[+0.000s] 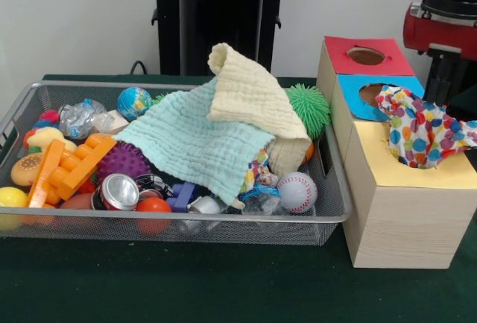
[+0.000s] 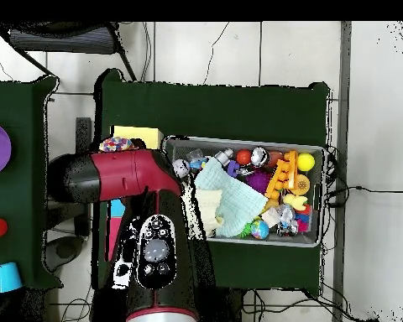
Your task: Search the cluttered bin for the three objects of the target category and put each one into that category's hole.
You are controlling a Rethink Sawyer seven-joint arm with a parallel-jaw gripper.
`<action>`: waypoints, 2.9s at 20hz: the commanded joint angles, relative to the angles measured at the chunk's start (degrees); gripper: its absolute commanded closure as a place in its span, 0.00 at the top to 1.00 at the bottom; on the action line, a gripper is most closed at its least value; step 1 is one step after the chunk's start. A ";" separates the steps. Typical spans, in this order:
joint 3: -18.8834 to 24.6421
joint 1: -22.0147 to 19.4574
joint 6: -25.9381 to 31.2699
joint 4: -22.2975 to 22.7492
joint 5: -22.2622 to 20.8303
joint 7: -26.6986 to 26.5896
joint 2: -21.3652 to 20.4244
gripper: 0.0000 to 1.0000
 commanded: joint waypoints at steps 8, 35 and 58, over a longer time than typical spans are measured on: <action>-0.62 2.24 -0.80 -4.20 -1.39 6.63 6.17 0.00; -4.57 3.00 -13.73 -7.83 -0.61 7.40 9.23 0.00; -9.03 4.04 1.44 -11.70 -3.19 -0.15 11.26 0.00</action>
